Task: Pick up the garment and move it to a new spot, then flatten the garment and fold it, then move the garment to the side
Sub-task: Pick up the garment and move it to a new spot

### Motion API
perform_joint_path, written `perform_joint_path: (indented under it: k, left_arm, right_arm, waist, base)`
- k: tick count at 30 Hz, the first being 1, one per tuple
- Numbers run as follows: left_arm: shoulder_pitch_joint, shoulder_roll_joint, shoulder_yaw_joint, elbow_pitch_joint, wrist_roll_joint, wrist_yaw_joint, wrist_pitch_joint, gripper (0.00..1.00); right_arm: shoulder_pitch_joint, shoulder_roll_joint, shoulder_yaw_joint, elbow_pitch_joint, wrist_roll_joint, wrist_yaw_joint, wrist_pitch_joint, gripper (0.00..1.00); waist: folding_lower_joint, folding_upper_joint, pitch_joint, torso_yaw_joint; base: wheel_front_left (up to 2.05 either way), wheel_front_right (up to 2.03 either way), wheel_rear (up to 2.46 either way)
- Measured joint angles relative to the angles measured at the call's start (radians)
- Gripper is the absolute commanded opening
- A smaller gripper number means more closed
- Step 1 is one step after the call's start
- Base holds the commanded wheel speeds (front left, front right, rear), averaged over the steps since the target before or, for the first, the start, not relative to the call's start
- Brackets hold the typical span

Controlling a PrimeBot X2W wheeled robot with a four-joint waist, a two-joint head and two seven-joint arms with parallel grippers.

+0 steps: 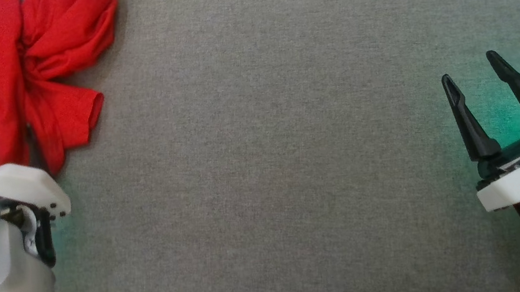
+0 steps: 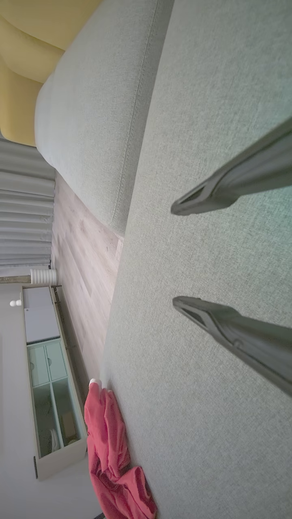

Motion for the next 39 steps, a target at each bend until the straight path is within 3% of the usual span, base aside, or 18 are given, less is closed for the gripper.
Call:
perform_joint_path:
  k: [5,6,8,17,25,31,39]
  left_arm:
    - [-0.019,0.006,-0.008,0.116,0.004,-0.005,-0.013,1.0]
    - [-0.024,0.006,-0.009,0.131,0.003,-0.011,-0.019,0.77]
    - [-0.034,0.006,-0.01,0.155,-0.002,-0.023,-0.024,0.0]
    - [-0.112,0.008,-0.01,0.166,-0.037,-0.045,-0.115,0.0]
    - [-0.176,0.082,-0.047,0.042,-0.038,-0.063,-0.138,0.0]
    - [-0.187,0.135,-0.104,-0.19,-0.069,-0.063,-0.034,0.0]
    - [-0.06,0.185,-0.157,-0.699,-0.216,-0.071,0.239,0.0]
  right_arm:
    - [0.01,-0.005,0.004,-0.024,0.0,0.0,0.022,1.0]
    - [0.012,-0.007,0.004,-0.03,0.0,0.0,0.022,1.0]
    - [0.017,-0.012,0.003,-0.035,0.0,0.0,0.023,1.0]
    - [0.047,-0.016,-0.016,-0.054,0.0,0.0,0.038,1.0]
    - [0.039,0.039,0.022,0.017,0.01,0.0,-0.024,1.0]
    - [0.022,0.098,0.055,0.095,0.017,0.0,-0.073,1.0]
    - [0.008,0.145,0.088,0.15,0.026,0.0,-0.103,1.0]
  waist:
    - [-0.0001,0.0,-0.013,-0.016]
    - [-0.0001,0.0,-0.015,-0.018]
    - [0.0,0.0,-0.018,-0.021]
    - [0.0001,0.0,-0.012,-0.006]
    - [0.0,0.0,-0.076,-0.02]
    - [-0.0001,0.0,-0.147,-0.066]
    - [-0.0002,0.0001,-0.219,-0.177]
  base:
    - [0.0,0.0,0.0]
    - [0.0,0.0,0.0]
    - [0.0,0.0,0.0]
    - [0.0,0.0,0.0]
    - [0.0,0.0,0.0]
    - [0.0,0.0,0.0]
    - [0.0,0.0,0.0]
